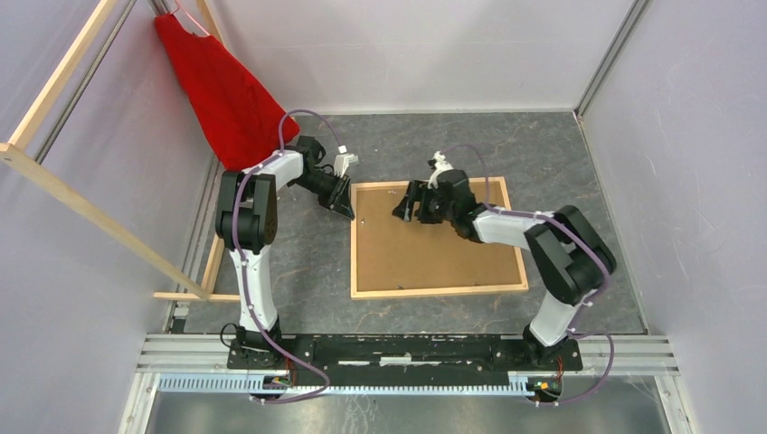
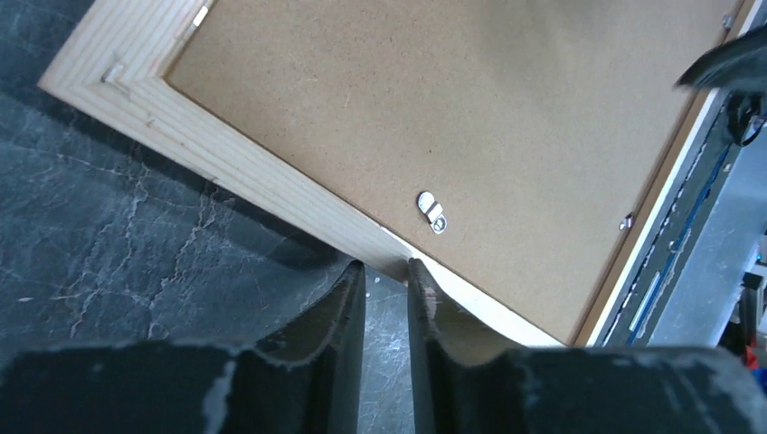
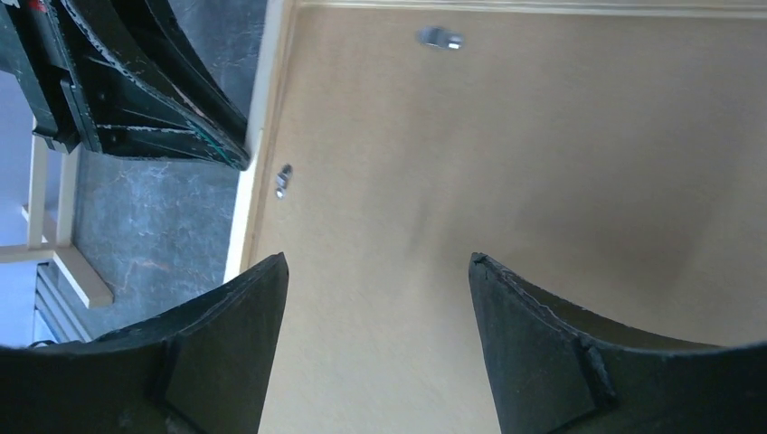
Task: Put the photo into the frame
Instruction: Install the photo frame at the center of the board.
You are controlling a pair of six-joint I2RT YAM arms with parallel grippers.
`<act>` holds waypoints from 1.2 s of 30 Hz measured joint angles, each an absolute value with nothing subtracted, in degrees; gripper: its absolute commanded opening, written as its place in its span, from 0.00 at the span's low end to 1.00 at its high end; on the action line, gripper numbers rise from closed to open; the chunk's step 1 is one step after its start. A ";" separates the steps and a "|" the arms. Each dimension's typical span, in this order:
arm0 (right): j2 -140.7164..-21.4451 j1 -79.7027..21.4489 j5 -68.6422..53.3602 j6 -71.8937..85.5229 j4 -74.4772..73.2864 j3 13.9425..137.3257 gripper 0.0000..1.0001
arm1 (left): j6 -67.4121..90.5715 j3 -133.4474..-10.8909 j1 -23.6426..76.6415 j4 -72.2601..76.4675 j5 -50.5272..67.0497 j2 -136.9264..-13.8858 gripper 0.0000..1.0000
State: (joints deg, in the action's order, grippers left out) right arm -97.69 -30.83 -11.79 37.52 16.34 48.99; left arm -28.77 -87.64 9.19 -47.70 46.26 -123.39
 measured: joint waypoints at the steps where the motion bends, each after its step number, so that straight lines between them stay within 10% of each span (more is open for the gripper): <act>1: -99.61 -31.81 -12.05 38.02 16.97 50.26 0.77 | -28.36 -87.64 9.10 -47.68 46.54 -123.39 0.22; 29: -118.19 -40.42 -17.19 47.00 24.29 65.54 0.65 | -24.58 -85.30 8.75 -44.12 48.66 -122.89 0.13; 36: -117.62 -40.69 -17.56 48.25 26.00 62.48 0.41 | -24.58 -85.10 8.75 -43.90 48.69 -122.78 0.11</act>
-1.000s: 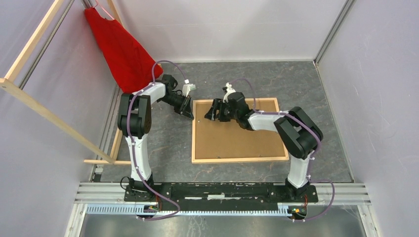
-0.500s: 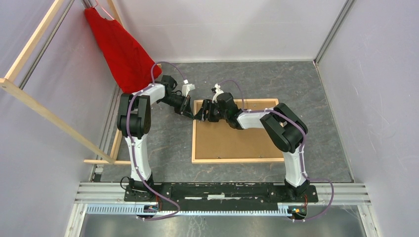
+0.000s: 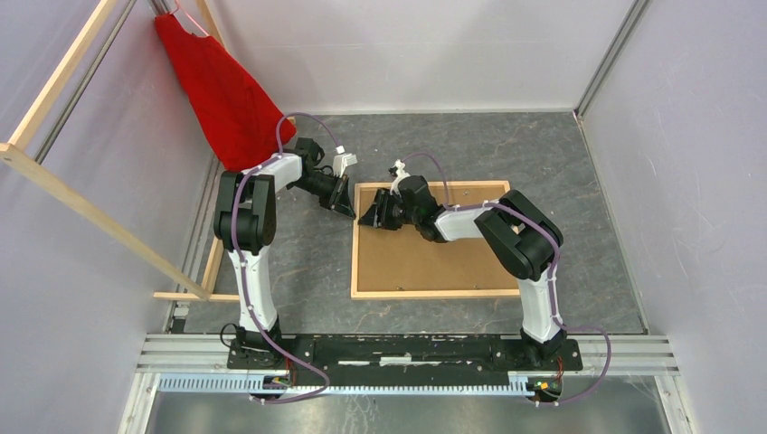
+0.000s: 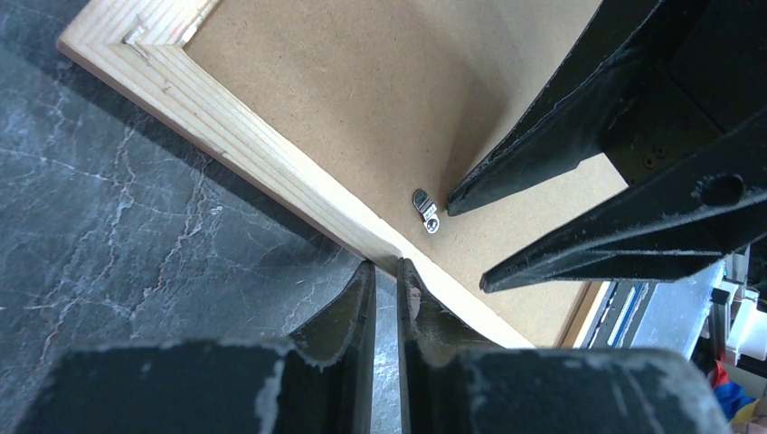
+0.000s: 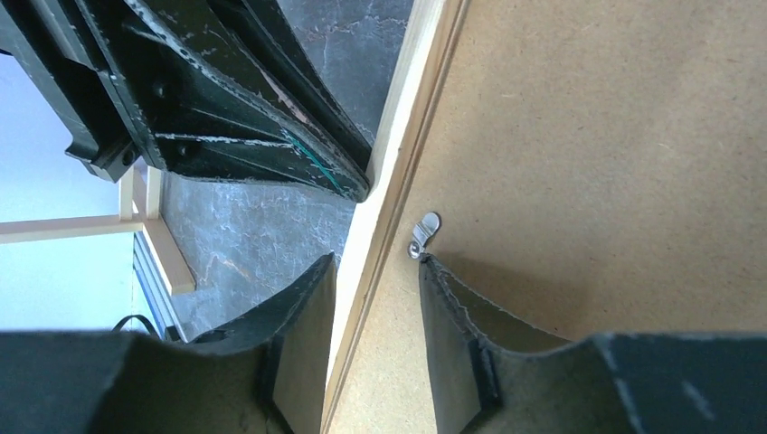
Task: Put the photo into the frame
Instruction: Install the photo frame at the center of the board.
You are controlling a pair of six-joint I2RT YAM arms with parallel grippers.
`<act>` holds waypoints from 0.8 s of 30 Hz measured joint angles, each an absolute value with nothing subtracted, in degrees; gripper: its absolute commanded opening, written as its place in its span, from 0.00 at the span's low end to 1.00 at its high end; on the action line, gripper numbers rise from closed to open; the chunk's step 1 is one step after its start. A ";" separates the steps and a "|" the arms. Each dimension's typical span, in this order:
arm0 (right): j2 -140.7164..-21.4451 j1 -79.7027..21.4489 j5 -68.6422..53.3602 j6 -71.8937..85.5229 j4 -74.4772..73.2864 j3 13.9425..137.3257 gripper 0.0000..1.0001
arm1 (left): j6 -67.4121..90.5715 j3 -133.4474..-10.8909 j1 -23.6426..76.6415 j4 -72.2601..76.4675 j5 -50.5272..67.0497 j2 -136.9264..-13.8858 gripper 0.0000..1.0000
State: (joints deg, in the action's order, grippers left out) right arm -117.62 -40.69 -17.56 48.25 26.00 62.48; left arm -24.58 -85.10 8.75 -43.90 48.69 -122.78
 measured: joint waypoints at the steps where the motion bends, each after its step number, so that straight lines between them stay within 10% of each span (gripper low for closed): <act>1: -117.47 -40.69 -17.54 48.29 26.02 62.17 0.36 | -24.56 -85.06 8.75 -43.88 48.64 -122.74 0.11; 24: -117.56 -40.01 -12.49 45.52 21.23 63.66 0.00 | -24.58 -84.68 8.75 -43.42 48.64 -122.48 0.10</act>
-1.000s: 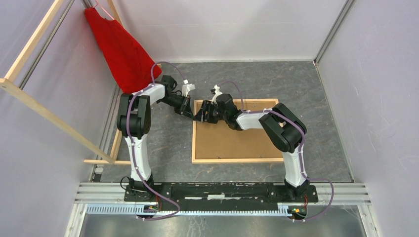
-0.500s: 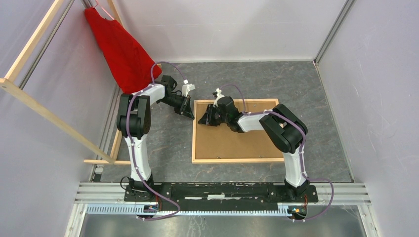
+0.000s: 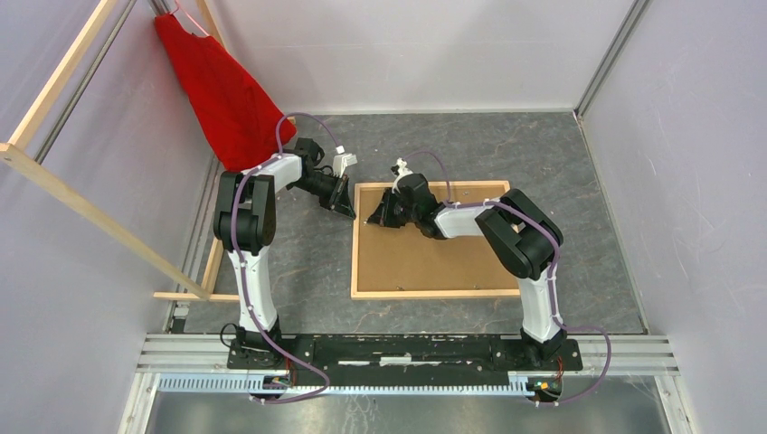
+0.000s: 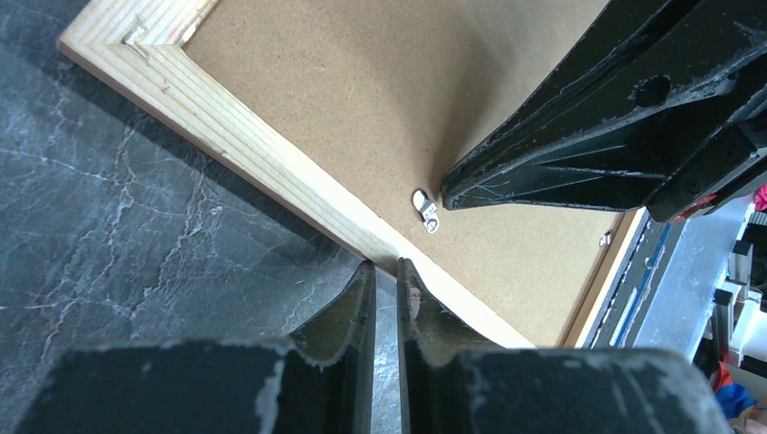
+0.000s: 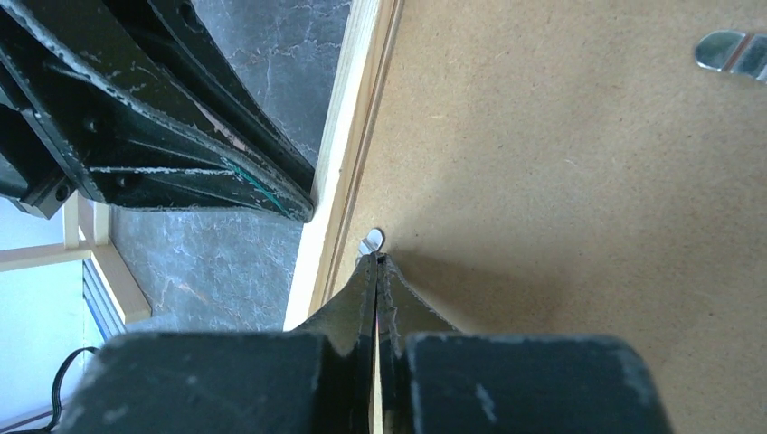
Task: Put the photo into the frame
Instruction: Install the photo frame at the center of the board.
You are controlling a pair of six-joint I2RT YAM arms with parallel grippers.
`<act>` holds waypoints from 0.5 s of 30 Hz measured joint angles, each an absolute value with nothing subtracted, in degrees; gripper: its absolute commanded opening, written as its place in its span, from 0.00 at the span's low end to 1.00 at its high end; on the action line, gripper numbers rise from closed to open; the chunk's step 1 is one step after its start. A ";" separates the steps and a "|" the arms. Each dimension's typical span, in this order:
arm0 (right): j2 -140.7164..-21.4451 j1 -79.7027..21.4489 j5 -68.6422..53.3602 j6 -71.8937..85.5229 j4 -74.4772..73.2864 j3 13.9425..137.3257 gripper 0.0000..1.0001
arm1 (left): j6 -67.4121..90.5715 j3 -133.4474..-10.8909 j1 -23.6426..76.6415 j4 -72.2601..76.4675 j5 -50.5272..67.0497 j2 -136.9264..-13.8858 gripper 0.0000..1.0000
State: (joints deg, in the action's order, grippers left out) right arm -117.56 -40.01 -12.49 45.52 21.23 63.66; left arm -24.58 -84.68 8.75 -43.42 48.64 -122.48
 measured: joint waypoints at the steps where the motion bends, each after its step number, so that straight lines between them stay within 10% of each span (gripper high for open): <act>1: -117.73 -40.01 -12.51 45.50 21.26 63.86 0.00 | -24.58 -84.68 8.75 -43.42 48.64 -122.48 0.10; 15: -119.26 -39.94 -14.46 46.22 21.91 65.36 0.00 | -24.58 -84.68 8.75 -43.40 48.64 -122.48 0.10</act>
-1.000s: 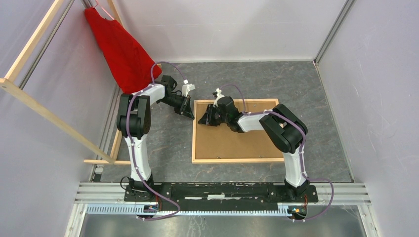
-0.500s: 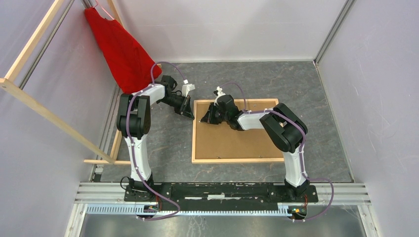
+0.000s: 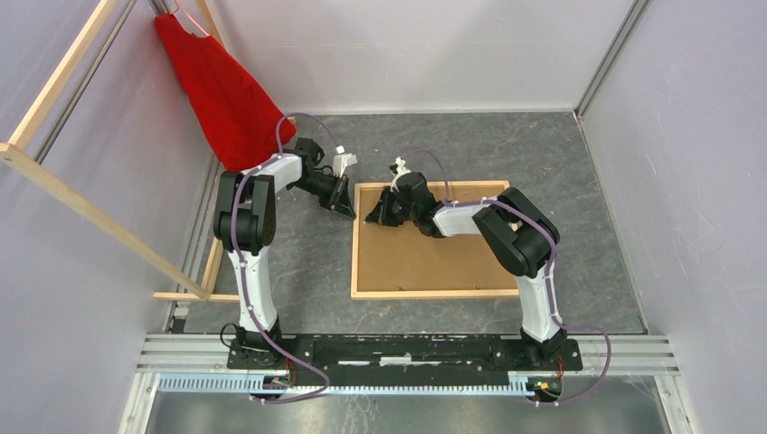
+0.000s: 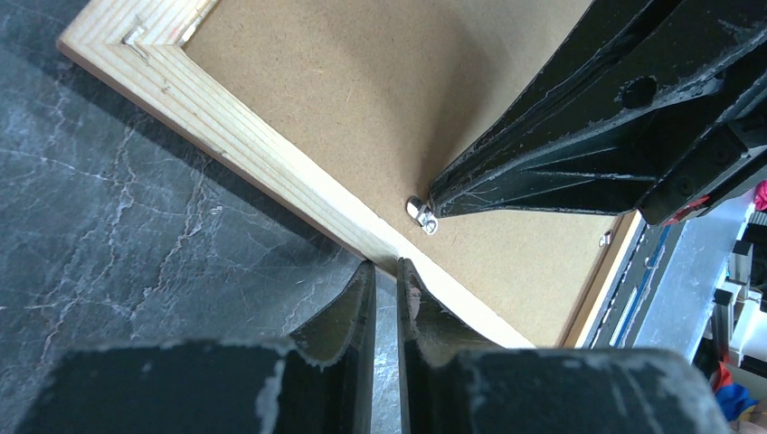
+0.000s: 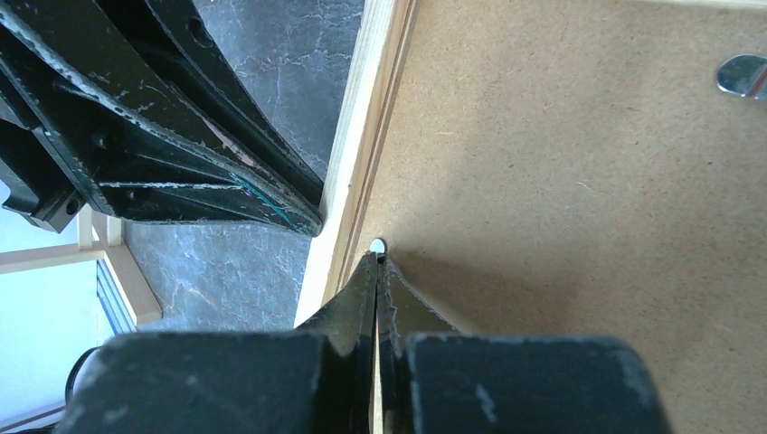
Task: Put the photo into the frame
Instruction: Install the photo frame at the center of the board.
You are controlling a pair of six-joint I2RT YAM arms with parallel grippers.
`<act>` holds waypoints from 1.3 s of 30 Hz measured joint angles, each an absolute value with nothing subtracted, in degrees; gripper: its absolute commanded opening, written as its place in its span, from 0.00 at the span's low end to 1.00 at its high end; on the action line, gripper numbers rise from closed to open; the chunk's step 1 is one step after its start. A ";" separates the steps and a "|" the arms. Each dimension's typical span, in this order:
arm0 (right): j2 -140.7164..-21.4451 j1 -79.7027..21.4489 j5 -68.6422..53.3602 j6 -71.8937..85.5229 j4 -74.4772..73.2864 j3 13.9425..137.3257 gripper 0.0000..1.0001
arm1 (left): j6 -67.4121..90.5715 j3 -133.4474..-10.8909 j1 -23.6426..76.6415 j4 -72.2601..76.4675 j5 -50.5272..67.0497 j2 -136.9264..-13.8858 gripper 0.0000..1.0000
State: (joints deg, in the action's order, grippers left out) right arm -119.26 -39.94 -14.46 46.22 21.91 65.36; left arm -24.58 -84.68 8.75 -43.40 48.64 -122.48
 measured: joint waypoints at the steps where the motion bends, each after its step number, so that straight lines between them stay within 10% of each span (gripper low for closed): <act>1: -119.35 -39.94 -14.57 46.26 22.09 65.36 0.00 | -24.58 -84.68 8.75 -43.40 48.64 -122.48 0.10; 39: -123.37 -38.00 -24.47 44.07 19.42 72.12 0.00 | -24.58 -84.68 8.78 -43.42 48.60 -122.45 0.08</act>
State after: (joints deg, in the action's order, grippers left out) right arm -123.37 -38.00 -24.47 44.07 19.42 72.12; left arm -24.58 -84.68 8.78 -43.42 48.60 -122.45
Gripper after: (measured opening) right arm 0.006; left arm 0.174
